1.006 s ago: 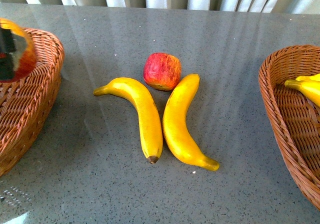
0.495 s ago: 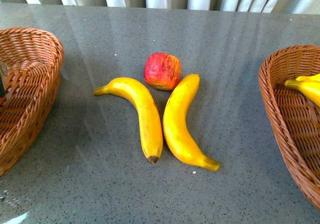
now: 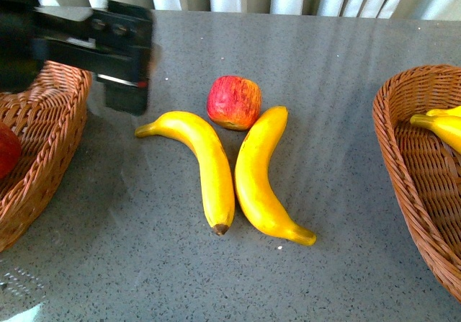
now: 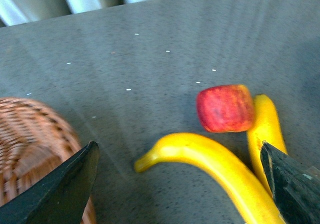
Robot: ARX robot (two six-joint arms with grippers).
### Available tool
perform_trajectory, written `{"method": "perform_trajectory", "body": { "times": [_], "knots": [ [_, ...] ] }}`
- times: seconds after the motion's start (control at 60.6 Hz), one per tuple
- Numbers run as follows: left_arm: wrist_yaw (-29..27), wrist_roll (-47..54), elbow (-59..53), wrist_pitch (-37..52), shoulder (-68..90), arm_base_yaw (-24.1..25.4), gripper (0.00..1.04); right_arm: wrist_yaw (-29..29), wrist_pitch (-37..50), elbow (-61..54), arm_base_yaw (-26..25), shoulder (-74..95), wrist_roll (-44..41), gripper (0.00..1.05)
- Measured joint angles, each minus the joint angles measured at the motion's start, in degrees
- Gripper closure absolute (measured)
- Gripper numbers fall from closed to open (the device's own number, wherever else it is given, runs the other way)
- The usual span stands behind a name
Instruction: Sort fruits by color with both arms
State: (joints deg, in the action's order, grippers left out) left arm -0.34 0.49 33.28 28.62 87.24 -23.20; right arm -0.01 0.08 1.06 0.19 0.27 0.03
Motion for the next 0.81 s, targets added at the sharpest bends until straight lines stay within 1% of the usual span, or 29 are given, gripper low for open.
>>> {"method": "perform_trajectory", "body": {
  "times": [0.132, 0.379, 0.808],
  "knots": [
    [0.3, 3.2, 6.9, -0.8, 8.3, -3.4, 0.09, 0.0, 0.0, 0.0, 0.0, 0.0, 0.0, 0.09],
    [1.9, 5.9, 14.3, -2.6, 15.1, -5.7, 0.09, 0.0, 0.0, 0.0, 0.0, 0.0, 0.0, 0.09],
    [1.8, 5.9, 14.6, -3.0, 15.6, -6.5, 0.09, 0.0, 0.0, 0.0, 0.0, 0.0, 0.0, 0.09]
  ]
}}
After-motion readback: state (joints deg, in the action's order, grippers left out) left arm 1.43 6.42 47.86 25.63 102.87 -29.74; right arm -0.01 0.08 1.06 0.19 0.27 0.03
